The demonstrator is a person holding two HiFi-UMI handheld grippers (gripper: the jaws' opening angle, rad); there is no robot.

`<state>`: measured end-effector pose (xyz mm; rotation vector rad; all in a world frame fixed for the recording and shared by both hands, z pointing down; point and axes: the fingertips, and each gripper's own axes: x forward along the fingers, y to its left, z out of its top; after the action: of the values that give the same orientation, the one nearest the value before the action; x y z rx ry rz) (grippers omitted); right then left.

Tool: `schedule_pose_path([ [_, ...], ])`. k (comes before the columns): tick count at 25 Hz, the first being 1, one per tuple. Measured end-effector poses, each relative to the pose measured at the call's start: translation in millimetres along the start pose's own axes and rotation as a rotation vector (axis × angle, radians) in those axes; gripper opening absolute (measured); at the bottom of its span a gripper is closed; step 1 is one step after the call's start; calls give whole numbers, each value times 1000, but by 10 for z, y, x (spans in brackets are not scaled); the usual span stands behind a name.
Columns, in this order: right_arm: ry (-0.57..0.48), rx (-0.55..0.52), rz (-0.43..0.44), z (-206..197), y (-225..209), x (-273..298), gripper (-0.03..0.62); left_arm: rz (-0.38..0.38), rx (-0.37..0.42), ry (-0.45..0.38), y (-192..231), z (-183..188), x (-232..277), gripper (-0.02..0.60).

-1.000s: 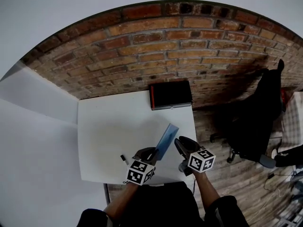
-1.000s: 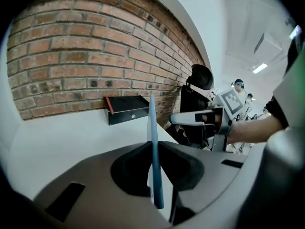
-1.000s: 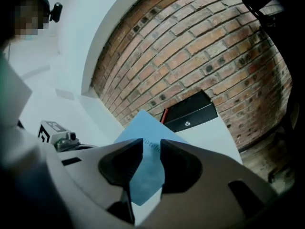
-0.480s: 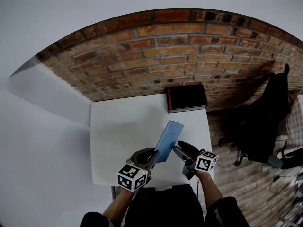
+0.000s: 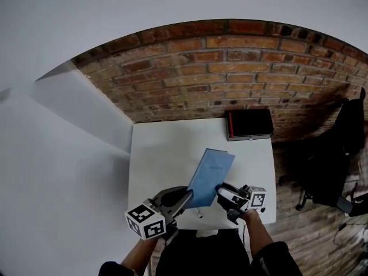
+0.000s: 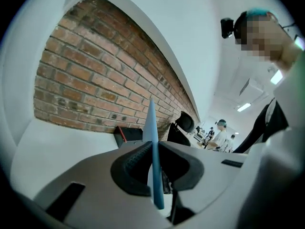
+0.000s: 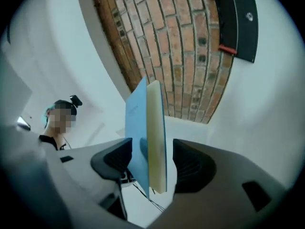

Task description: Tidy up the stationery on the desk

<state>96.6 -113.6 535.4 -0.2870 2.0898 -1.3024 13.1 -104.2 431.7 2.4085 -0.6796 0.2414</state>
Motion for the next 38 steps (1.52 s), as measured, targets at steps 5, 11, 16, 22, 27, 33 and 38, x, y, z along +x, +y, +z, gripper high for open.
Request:
schedule_pose_path([
  [5,4,45,137,-151,151,325,250,-60,-107,-54,146,30,-304,52],
  [11,68,34,89,-373,86,598,212,-44,-196,-115,498,-60,-666,52],
  [16,113,42,74,-581,50,793,92,-29,-260,-151,797,-171,-946,52],
  [22,151,47,9,-828,-119,1054,60,3,-288,-185,1136,-315,-1233,52],
  [27,205,74,-81,-1113,-334,1290,58,62,-286,-205,1444,-496,-1495,52],
  [33,268,116,-142,-1447,-537,1552,58,141,-320,-214,1835,-744,-1784,55],
  [38,310,124,-246,-1727,-816,1697,58,203,-347,-185,2185,-1032,-1944,58],
])
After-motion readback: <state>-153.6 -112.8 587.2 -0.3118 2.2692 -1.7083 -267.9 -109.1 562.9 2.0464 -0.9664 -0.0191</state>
